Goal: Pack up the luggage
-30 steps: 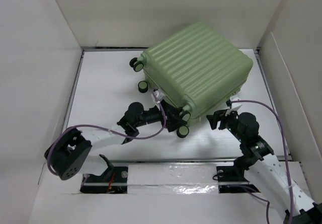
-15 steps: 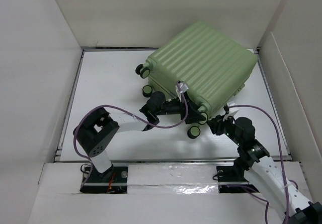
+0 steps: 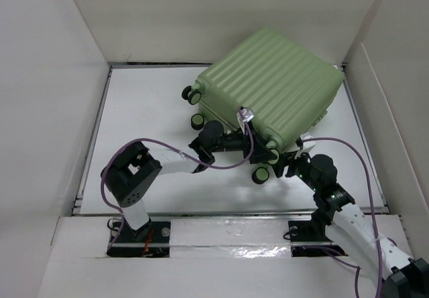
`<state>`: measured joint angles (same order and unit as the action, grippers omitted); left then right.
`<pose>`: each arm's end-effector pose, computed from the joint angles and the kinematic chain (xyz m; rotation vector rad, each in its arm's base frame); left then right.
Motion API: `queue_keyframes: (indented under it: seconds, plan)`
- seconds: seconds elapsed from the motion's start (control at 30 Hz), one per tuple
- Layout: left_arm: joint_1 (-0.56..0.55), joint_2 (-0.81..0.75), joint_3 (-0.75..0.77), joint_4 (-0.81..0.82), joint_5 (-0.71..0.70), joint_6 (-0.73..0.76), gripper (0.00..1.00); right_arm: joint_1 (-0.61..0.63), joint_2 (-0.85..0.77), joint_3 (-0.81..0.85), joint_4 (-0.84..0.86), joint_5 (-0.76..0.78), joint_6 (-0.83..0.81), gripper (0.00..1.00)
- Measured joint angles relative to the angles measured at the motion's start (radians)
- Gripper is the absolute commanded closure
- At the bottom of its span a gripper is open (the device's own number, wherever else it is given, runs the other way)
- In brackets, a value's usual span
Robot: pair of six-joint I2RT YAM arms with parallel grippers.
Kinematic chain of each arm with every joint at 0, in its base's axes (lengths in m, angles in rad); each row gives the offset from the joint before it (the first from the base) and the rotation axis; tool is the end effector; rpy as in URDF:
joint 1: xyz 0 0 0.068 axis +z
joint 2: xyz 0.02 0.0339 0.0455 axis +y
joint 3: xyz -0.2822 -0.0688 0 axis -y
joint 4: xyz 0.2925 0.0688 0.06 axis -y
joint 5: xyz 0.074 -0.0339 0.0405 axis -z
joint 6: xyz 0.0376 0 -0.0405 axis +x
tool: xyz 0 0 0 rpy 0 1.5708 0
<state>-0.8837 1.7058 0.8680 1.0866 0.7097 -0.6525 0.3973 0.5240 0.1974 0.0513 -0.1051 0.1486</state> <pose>0.2333 -0.3230 0.2411 0.8635 1.3767 -1.7016 0.1637 0.0730 0.1874 -0.3058 1.8463 0.4762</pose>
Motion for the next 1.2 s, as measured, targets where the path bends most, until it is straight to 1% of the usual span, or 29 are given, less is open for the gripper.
queue_keyframes:
  seconds: [0.03,0.07,0.13,0.17,0.27,0.5,0.6,0.63,0.7,0.73,0.8,0.9,1.03,1.13,1.2]
  plan:
    - [0.0,0.0,0.0,0.0,0.0,0.0,0.46,0.001,0.02,0.002,0.014,-0.006,-0.001,0.33]
    - [0.0,0.0,0.0,0.0,0.0,0.0,0.46,0.003,0.038,0.003,0.027,-0.011,-0.002,0.49]
    - [0.002,0.0,0.0,0.0,-0.008,0.001,0.46,0.004,0.059,0.003,0.039,-0.029,-0.004,0.64]
    - [0.005,0.0,0.0,0.0,-0.014,0.003,0.46,0.005,0.065,0.002,0.042,-0.027,-0.014,0.81]
    - [0.008,0.0,0.0,0.001,-0.016,0.003,0.48,0.002,0.064,-0.006,0.05,-0.008,-0.024,1.0]
    - [0.008,0.0,0.0,0.005,-0.017,-0.001,0.5,0.002,-0.022,-0.06,0.093,0.05,-0.009,1.0]
    - [0.008,0.0,0.0,0.002,-0.019,-0.001,0.55,0.012,-0.035,-0.074,0.111,0.058,0.003,1.0]
    - [0.008,0.0,0.0,0.001,-0.019,-0.001,0.58,0.021,-0.038,-0.079,0.116,0.061,0.006,1.0]
    - [0.008,0.0,0.008,-0.01,-0.02,-0.001,0.62,0.059,-0.041,-0.082,0.121,0.072,0.006,1.0]
    - [0.008,0.0,0.016,-0.022,-0.02,-0.003,0.65,0.081,-0.041,-0.082,0.119,0.09,0.005,1.0]
    - [0.008,0.0,0.039,-0.06,-0.018,-0.012,0.66,0.147,-0.045,-0.083,0.111,0.152,0.006,1.0]
    - [0.006,0.003,0.079,-0.129,-0.015,-0.026,0.68,0.306,-0.047,-0.082,0.106,0.285,0.01,1.0]
    - [-0.005,0.035,0.184,-0.246,-0.008,-0.042,0.68,0.515,-0.029,-0.082,0.109,0.534,0.018,1.0]
    - [-0.012,0.07,0.254,-0.317,-0.005,-0.061,0.68,0.649,0.052,-0.075,0.151,0.746,0.033,1.0]
    - [-0.012,0.088,0.282,-0.337,-0.001,-0.076,0.64,0.708,0.141,-0.058,0.204,0.863,0.033,1.0]
